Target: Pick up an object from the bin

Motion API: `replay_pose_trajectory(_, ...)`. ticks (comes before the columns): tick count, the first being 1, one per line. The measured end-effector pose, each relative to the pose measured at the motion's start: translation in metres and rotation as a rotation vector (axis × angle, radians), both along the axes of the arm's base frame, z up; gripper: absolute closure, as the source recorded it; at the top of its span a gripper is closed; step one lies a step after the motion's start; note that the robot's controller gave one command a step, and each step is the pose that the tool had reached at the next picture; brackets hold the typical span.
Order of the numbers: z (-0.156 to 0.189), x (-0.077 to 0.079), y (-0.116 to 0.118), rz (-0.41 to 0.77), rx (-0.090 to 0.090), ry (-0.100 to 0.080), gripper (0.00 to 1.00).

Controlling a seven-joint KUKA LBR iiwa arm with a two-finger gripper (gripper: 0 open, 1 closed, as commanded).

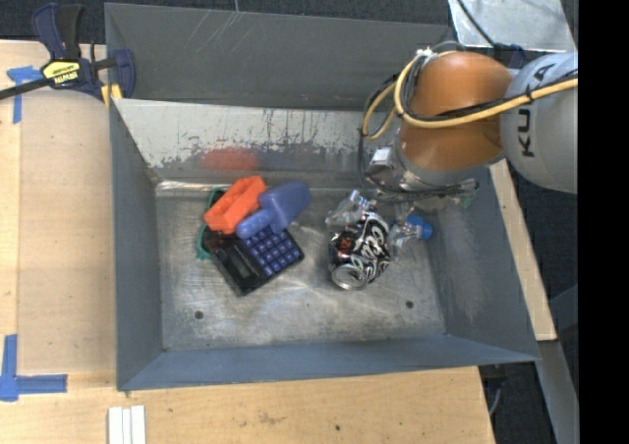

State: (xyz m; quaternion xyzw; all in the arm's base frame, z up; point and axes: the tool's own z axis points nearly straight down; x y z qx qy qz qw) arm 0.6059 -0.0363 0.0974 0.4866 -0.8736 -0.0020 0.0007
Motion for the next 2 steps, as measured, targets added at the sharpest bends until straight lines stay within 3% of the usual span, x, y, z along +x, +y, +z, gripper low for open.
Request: replay_pose_trajectory(2,0.0237,0.0036,-0.0003,-0.002,-0.002,-0.011,1.00)
